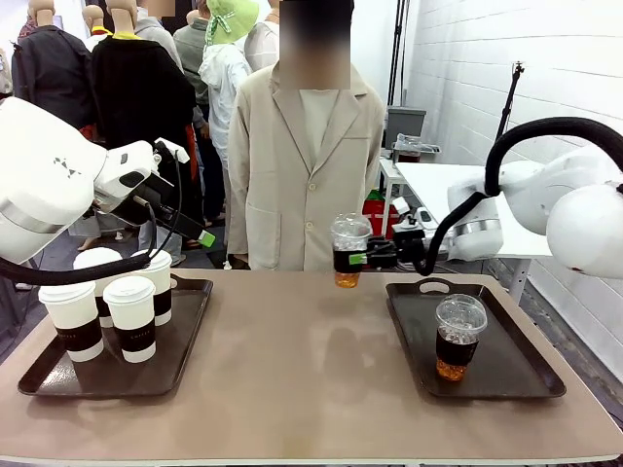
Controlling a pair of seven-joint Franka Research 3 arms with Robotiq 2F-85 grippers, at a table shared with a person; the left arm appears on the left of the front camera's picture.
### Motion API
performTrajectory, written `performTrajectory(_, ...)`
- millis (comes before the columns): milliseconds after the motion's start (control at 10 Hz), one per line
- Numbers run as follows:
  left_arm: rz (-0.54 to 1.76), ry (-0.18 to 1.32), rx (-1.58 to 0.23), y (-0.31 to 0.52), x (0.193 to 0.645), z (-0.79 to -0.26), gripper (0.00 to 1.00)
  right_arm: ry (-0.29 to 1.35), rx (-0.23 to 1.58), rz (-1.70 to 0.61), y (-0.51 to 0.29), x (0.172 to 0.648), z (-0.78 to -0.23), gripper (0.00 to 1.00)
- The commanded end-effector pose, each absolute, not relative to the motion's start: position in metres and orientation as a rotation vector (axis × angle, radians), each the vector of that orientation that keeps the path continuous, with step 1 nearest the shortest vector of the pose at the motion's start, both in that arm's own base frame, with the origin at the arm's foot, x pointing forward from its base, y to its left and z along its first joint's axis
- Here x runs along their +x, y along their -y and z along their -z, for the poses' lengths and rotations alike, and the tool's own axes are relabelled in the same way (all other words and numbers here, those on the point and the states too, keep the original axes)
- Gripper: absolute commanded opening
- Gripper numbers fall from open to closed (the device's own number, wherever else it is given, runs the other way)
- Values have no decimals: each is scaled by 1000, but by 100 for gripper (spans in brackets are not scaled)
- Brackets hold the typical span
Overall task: Distribute the coffee onto the tray.
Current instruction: Pick up another iced Americano from the middle of the table and place it on the right Handle tray.
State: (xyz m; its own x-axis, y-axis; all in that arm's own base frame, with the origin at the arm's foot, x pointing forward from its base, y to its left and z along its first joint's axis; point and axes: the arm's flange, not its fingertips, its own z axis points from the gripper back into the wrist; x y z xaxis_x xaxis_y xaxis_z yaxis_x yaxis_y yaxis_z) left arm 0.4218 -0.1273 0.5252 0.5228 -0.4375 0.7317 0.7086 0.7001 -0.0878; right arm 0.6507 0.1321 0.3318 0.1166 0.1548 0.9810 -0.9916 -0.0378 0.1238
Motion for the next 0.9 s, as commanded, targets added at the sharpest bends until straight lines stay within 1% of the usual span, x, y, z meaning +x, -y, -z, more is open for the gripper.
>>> performTrajectory(0,701,744,-427,126,424,-524,100,961,1216,-1245,-104,648,-341,63)
performTrajectory(500,701,744,-427,126,424,-524,100,980,1142,-1255,-25,637,-348,63)
performTrajectory(800,701,744,-427,126,424,-524,100,967,1142,-1253,-26,627,-341,63)
